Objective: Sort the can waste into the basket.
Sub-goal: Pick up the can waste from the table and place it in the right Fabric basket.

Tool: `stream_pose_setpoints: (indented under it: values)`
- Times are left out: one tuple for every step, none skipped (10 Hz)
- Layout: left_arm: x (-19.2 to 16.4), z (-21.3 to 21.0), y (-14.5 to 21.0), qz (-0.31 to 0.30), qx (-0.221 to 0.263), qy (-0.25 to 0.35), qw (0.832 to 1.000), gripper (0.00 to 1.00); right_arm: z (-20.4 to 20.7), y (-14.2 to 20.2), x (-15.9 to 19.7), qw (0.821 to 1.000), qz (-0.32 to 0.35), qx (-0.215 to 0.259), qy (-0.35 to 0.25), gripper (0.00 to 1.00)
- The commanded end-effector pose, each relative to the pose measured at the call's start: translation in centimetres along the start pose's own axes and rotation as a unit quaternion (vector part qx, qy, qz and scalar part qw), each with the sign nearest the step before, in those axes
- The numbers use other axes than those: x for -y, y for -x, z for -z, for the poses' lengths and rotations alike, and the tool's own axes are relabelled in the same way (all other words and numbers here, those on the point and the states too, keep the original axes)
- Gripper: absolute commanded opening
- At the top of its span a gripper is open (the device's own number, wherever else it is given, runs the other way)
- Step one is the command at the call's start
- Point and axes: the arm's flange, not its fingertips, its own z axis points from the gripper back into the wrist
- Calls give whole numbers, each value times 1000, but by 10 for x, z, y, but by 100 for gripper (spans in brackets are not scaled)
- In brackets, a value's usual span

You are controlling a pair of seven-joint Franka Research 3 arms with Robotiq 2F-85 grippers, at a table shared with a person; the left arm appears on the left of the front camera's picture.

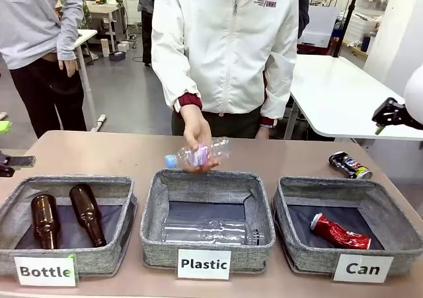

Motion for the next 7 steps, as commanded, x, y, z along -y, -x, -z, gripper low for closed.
stream_pose_setpoints:
  values:
    - [2, -1, 4, 0, -8, 2, 1000, 100, 3, -2, 0, 999, -17, -2, -39, 100]
    - [2, -1, 4, 0, -8, 2, 1000, 100, 0, 0, 0, 1000, 0, 0, 0, 100]
    - [2, -1, 4, 0, -8, 2, 1000, 100, 10, -11, 1, 997, -82, -13, -9, 100]
    - [2, -1, 4, 0, -8, 2, 1000, 100, 29, -31, 1, 982, -184, -39, -30, 100]
    - [2, -1, 4, 0, -8, 2, 1000, 100, 52, -55, 1, 976, -201, -76, -32, 100]
    - [2, -1, 4, 0, -8, 2, 1000, 100, 79, -78, 0, 976, -200, -84, -26, 100]
    - [2, -1, 4, 0, -8, 2, 1000, 100, 104, -93, -2, 968, -226, -103, -30, 100]
